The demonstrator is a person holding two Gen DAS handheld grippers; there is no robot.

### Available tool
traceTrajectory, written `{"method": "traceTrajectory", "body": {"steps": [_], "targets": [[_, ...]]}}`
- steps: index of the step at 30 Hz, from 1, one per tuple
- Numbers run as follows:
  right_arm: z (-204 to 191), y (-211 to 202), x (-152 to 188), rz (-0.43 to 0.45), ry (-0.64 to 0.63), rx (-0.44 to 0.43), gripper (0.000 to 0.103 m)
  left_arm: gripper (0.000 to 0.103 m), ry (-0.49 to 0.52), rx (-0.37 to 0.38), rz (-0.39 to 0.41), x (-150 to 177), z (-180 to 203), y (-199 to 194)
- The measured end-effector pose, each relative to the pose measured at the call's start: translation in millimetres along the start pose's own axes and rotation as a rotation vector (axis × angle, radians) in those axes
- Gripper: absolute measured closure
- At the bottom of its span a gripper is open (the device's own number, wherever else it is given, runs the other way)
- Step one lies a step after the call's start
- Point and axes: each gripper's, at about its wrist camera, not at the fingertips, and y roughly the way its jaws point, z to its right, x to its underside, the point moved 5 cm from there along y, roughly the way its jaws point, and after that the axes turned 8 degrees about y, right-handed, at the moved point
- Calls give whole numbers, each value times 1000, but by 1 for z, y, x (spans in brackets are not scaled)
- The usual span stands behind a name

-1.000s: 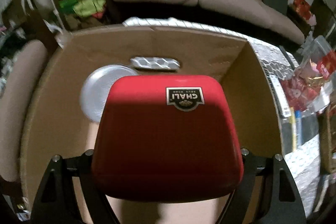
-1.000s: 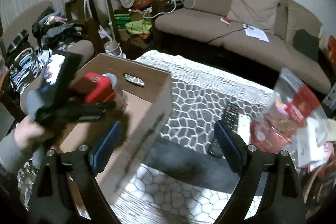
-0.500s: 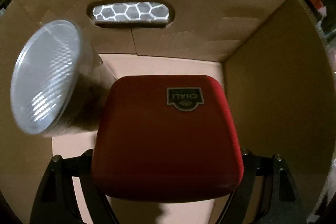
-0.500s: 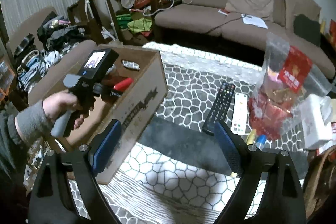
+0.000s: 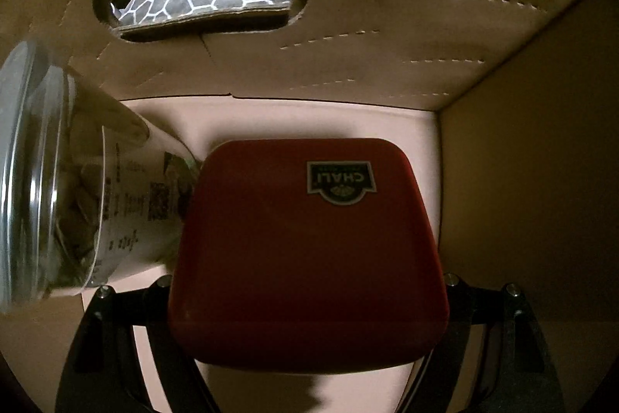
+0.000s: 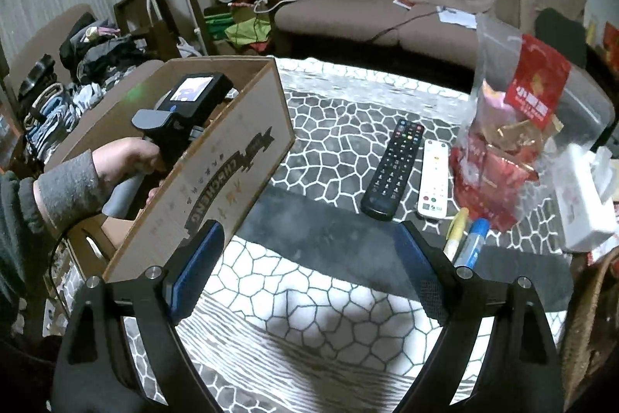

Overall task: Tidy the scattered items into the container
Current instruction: 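Lower the red box into the cardboard box and open the left gripper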

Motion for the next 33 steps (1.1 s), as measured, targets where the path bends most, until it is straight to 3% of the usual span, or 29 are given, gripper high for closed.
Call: {"method": "traceTrajectory", "body": {"steps": [4, 11, 18, 20, 24, 28, 33], "targets": [[-1, 2, 3, -7, -1, -4, 14, 20, 10, -45, -16, 12, 0, 2], [-14, -5, 6, -6, -12, -10, 14, 19, 15, -33, 37, 40, 4, -26], [-41, -20, 11, 0, -48, -25, 14, 19, -9, -37, 196, 83, -8, -87], [-49, -25, 12, 4, -51, -30, 14, 19, -20, -50, 239, 97, -27, -107], [-69, -38, 9, 26, -59, -53, 14, 19, -25, -59, 280, 103, -42, -153], [-88, -49, 7, 46, -75, -65, 14, 19, -10, -61, 363, 83, -36, -178], [-112, -64, 7, 67, -86, -85, 14, 19, 41, -80, 480, 133, -35, -223]]}}
